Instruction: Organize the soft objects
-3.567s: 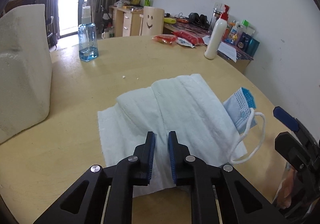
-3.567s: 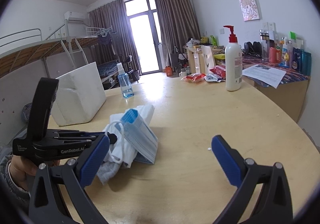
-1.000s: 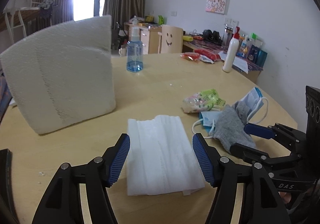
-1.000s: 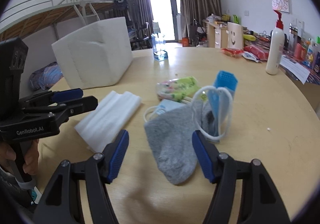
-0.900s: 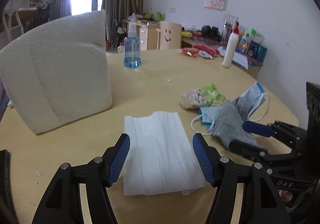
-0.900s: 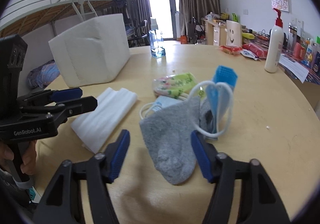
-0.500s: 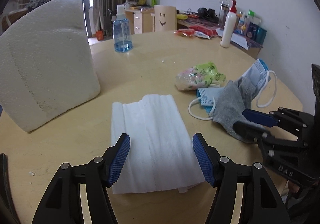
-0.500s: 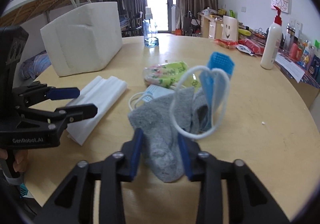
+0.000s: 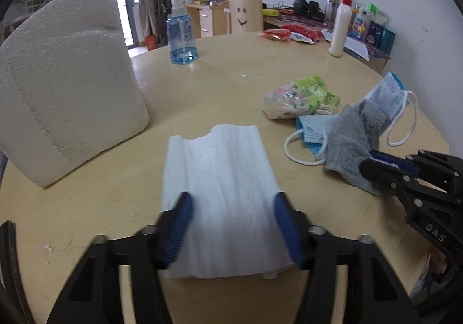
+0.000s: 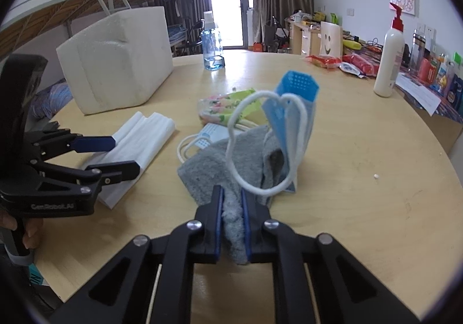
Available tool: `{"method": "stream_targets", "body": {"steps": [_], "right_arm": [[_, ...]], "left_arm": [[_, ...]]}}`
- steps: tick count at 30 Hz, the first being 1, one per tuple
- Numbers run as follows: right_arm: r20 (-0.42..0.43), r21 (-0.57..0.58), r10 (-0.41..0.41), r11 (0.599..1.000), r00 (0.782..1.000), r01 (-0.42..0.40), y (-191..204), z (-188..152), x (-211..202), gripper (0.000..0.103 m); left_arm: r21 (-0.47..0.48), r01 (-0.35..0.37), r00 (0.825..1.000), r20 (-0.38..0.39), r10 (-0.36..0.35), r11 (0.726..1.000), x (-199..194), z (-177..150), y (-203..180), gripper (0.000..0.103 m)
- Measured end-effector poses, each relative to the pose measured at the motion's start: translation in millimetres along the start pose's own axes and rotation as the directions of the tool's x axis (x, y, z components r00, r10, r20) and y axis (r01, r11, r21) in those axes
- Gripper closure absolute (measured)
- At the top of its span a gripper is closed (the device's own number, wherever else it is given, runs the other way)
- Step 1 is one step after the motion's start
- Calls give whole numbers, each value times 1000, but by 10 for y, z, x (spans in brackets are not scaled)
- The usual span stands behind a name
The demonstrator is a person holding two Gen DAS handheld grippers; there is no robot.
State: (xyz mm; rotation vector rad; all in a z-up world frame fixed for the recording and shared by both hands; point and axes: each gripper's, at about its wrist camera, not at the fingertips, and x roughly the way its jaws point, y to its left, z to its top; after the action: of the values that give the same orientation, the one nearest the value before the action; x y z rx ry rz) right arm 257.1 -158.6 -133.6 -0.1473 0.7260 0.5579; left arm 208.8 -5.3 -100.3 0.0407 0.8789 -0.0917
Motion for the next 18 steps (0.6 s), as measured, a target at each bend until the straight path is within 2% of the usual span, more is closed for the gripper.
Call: {"method": "stream_targets", "body": {"steps": [1, 3, 7, 18], "right_arm": [[3, 5, 8, 1000, 1000, -8, -3, 2, 0, 89], [8, 9, 29, 1000, 1000, -29, -5, -5, -9, 89], [24, 38, 83, 996, 996, -84, -56, 9, -34, 89], [67, 43, 160, 986, 985, -163, 12, 68, -130, 89]], "left_arm": [[-9, -6, 1000, 5, 6, 1000, -7, 2, 28, 68], [-23, 0, 1000, 8, 0, 1000, -12, 3, 64, 96], [-46, 44, 999, 28, -43, 998, -60, -12, 103, 97], [-68, 54, 996, 81, -48, 996, -205, -25, 176, 97]]}}
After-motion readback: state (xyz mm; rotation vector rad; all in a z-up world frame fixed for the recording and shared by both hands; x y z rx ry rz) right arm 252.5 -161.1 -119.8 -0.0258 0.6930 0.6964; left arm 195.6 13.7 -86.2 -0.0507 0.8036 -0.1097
